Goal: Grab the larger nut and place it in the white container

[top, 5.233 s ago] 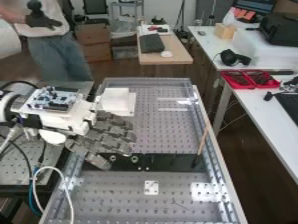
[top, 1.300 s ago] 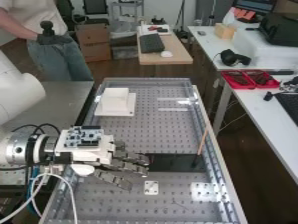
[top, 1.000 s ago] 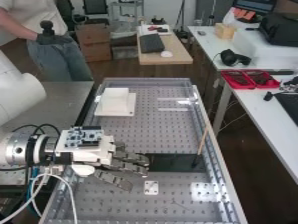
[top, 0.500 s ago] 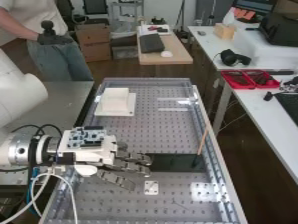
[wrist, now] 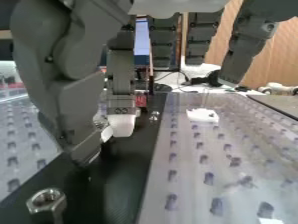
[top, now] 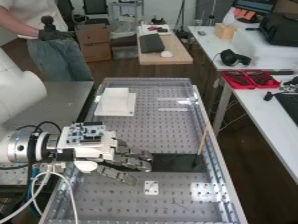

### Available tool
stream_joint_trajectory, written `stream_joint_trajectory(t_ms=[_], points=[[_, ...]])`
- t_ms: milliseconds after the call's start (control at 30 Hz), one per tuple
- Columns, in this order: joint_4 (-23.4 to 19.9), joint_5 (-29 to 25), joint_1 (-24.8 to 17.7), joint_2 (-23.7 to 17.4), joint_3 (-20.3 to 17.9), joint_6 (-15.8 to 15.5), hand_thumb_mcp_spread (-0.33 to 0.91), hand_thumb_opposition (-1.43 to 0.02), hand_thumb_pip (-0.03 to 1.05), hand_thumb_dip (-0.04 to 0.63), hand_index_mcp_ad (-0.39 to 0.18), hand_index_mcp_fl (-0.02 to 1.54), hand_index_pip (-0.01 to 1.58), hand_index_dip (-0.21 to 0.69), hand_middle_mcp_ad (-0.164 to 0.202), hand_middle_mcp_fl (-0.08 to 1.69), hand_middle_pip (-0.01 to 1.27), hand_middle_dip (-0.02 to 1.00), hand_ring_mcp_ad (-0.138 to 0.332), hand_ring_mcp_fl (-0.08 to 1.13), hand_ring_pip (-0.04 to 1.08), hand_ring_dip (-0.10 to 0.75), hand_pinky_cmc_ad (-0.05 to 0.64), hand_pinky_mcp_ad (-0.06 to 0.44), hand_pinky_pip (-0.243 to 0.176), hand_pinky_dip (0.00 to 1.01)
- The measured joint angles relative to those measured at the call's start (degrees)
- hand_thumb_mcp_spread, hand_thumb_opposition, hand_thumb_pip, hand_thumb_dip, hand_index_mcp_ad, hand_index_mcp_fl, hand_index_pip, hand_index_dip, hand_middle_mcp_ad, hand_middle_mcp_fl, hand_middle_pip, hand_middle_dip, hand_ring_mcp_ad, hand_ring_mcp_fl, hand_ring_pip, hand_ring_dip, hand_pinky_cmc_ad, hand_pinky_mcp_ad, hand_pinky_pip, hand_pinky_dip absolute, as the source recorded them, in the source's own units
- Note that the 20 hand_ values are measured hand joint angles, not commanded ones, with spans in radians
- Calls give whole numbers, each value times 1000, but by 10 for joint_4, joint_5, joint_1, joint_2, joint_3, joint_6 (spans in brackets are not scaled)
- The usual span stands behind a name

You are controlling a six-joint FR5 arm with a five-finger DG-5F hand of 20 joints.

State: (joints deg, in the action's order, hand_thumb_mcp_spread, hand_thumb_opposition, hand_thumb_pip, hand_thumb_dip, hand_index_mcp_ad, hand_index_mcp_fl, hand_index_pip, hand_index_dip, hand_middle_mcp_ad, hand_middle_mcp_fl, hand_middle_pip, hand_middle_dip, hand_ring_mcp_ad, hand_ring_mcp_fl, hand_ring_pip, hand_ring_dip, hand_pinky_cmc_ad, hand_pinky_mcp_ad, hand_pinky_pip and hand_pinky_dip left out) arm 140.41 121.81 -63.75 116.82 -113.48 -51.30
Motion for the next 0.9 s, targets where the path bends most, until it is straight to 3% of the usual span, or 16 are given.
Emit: stream_joint_trajectory(t_ms=[67, 533, 900], points=[[-3, 4, -2, -5, -1, 1, 353, -934, 583, 138, -166, 520, 1504, 47, 66, 5, 138, 243, 143, 0, 106, 162, 370, 311, -89, 557], [-10, 50, -35, -69, -16, 28, 353, -935, 583, 138, -166, 520, 1506, 80, 63, 5, 138, 246, 143, 0, 110, 171, 370, 311, -93, 543], [52, 87, -68, -84, -10, 6, 353, -932, 583, 138, -166, 520, 1506, 98, 61, 9, 138, 253, 143, 0, 110, 169, 370, 311, -89, 494]])
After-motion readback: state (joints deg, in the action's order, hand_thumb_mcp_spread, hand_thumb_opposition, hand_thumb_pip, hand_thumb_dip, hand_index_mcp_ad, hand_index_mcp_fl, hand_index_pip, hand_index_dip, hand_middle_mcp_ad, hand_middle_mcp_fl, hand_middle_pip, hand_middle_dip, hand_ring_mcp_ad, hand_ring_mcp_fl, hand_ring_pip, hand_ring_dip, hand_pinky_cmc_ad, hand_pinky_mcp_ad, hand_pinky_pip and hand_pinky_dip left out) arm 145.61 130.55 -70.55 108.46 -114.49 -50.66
